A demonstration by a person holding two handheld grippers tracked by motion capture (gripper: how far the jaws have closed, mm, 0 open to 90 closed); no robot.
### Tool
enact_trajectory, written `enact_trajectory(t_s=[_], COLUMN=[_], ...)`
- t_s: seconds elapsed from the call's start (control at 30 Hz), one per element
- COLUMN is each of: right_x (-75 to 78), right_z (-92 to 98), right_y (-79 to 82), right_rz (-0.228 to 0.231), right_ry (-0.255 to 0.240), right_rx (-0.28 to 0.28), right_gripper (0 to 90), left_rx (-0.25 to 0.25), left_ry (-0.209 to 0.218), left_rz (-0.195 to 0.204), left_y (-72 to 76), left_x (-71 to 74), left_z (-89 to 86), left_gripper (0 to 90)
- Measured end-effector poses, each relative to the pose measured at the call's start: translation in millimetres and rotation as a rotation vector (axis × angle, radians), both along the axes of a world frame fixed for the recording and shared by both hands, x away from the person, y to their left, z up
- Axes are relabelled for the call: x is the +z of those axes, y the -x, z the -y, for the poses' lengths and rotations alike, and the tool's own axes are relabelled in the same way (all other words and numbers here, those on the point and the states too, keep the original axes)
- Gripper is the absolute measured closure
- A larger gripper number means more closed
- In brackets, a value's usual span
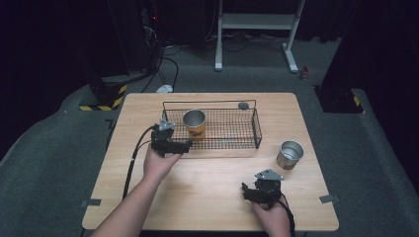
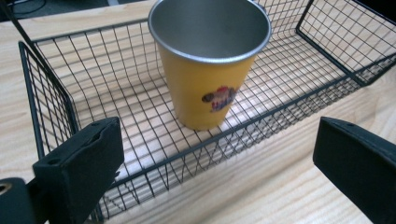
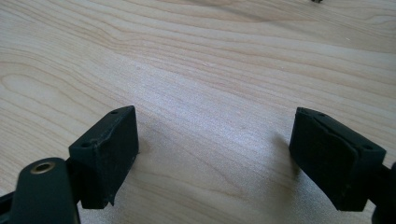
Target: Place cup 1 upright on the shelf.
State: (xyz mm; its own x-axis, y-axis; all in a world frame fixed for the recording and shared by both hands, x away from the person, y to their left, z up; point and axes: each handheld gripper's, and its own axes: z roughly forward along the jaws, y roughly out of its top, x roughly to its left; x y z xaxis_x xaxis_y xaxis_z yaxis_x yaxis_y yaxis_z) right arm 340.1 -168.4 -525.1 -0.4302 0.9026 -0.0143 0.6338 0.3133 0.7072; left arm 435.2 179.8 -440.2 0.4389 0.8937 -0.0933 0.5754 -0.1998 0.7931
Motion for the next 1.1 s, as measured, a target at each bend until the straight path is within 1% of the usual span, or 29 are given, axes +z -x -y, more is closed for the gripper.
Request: enact_trajectory(t_s=[0.03,0.07,0.13,0.27,0.6,0.67,0.7,0.77,0.87,0.9,1.03,1.1], right_x=[0.0,0.0,0.0,0.0,0.0,0.0,0.0,0.0,0.0,0.0,0.0,0.0], right_z=[0.0,0.0,0.0,0.0,-0.1,-0.1,-0.1,-0.1,-0.1,-0.1,0.0,-0.1], right_y=[0.0,0.0,0.0,0.0,0.0,0.0,0.0,0.0,0.0,0.0,0.0,0.0], right_rz=[0.0,0.0,0.0,0.0,0.0,0.0,0.0,0.0,0.0,0.0,0.0,0.0], right_ry=[0.0,0.0,0.0,0.0,0.0,0.0,0.0,0.0,0.0,0.0,0.0,0.0], right_rx=[0.0,0.0,0.0,0.0,0.0,0.0,0.0,0.0,0.0,0.0,0.0,0.0], right_gripper=[15.4,15.4,15.4,15.4,15.4,15.4,15.4,15.4,15.4,15.4,15.4,15.4], left_rx=[-0.005,-0.006,-0.008,-0.006,-0.016,-0.021,-0.023,-0.025,-0.033,-0.037,-0.048,-0.05], left_ry=[-0.004,0.003,-0.003,0.013,0.011,0.011,0.021,0.021,0.028,0.024,0.041,0.035], left_rz=[0.0,0.0,0.005,0.007,0.009,0.006,0.002,0.005,-0.004,-0.006,-0.02,-0.019], left_y=[2.3,3.9,7.7,13.7,29.6,33.5,35.7,38.9,44.7,46.3,53.5,57.3], left_x=[-0.6,-1.1,-1.7,-4.0,-9.2,-10.8,-11.8,-13.7,-17.0,-18.0,-22.4,-24.6], left_z=[-1.1,-1.3,-3.0,-6.8,-16.5,-18.6,-19.6,-21.6,-26.0,-27.9,-32.8,-35.3], left_gripper=[2.6,2.6,2.6,2.6,2.9,2.9,3.0,3.1,3.4,3.5,4.0,4.1])
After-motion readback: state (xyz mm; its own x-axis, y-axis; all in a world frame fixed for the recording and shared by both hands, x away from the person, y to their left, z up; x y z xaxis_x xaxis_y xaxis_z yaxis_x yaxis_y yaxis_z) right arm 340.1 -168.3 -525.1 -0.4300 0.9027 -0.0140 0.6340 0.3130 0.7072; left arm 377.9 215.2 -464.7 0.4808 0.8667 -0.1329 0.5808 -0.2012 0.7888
